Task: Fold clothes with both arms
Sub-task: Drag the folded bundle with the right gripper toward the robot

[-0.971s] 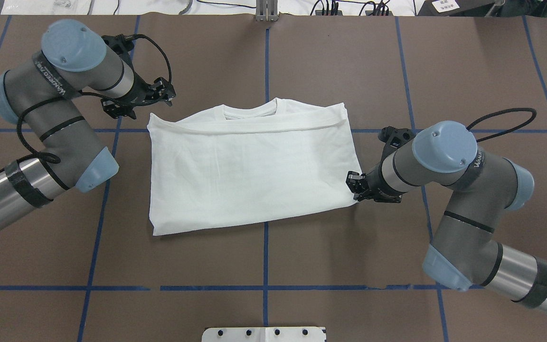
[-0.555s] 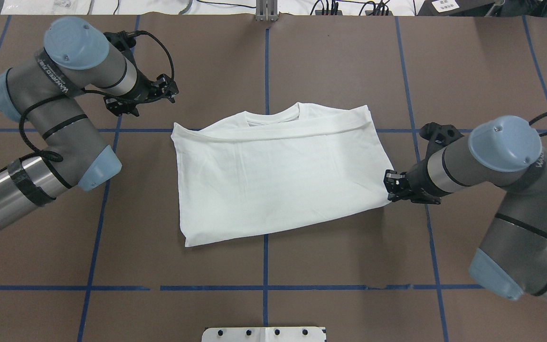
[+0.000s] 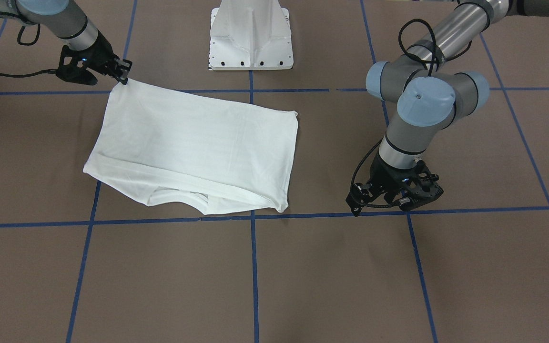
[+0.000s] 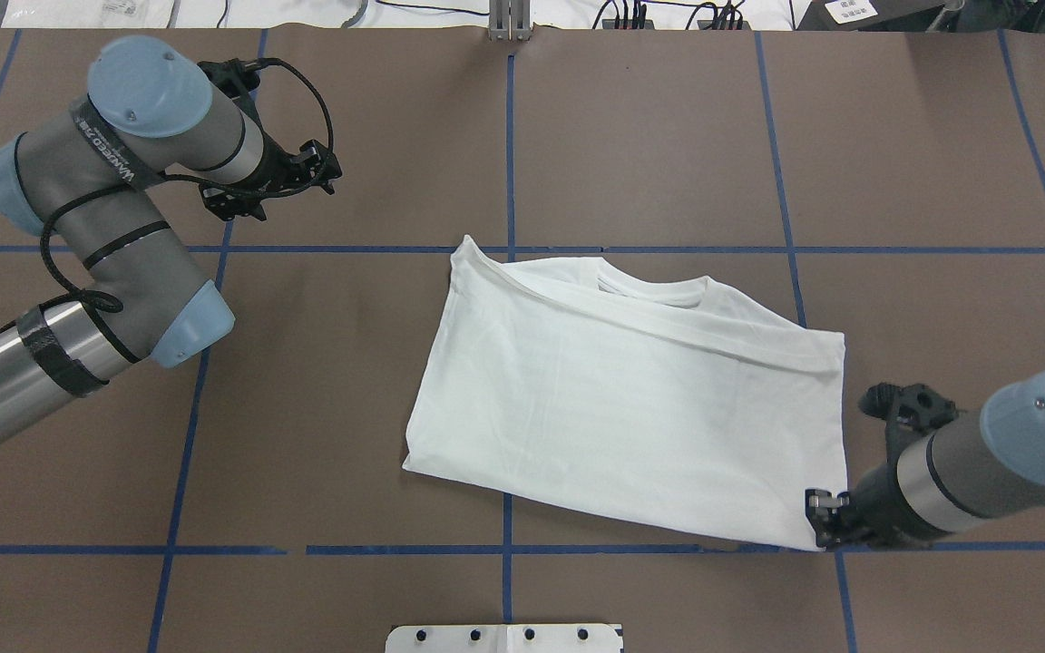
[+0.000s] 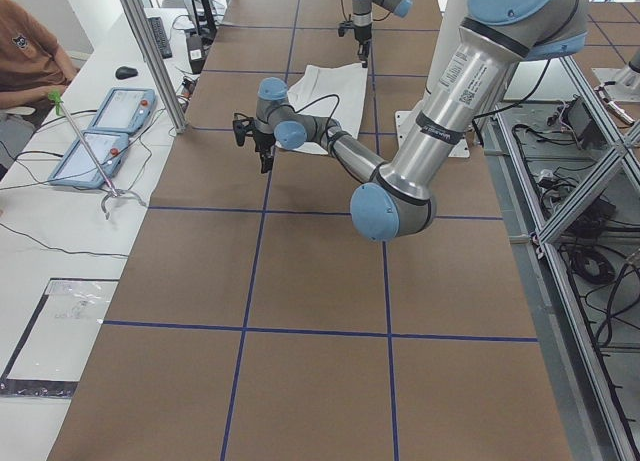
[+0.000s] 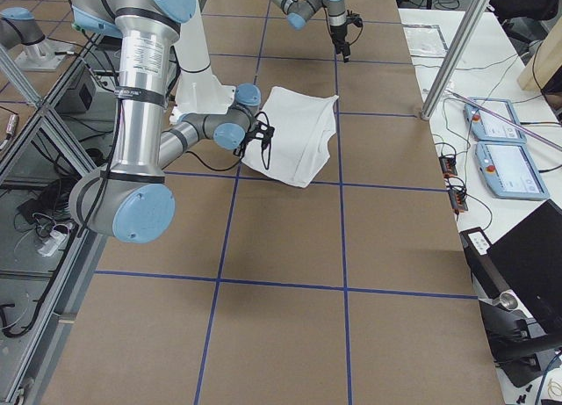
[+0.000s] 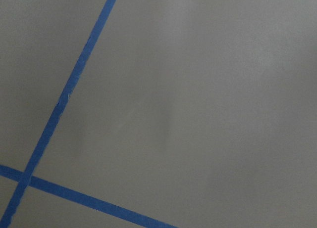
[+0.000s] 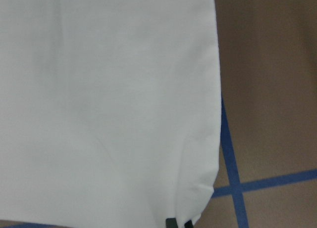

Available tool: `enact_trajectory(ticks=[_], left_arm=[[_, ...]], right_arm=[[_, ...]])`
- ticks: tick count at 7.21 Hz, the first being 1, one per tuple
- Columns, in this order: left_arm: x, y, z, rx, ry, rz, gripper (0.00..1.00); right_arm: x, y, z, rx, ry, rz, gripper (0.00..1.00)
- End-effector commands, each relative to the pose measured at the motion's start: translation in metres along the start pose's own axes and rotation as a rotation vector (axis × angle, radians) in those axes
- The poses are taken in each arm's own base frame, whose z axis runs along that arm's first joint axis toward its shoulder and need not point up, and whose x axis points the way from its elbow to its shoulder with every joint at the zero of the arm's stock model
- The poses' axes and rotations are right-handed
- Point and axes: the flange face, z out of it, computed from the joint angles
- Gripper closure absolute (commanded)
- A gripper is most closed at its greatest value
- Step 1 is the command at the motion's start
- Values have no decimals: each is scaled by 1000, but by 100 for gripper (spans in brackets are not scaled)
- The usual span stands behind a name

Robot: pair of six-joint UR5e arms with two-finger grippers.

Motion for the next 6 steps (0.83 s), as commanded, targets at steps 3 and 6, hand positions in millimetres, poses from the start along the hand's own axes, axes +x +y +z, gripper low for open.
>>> enact_trajectory(ticks=[3,6], left_arm=[[-2,0,1,6,-2,3,1],[4,3,-3,8,38,22,1]], right_arm=[[-2,124,59,-220,114,-86,48],[-54,109,38,-170,-19,-80,0]])
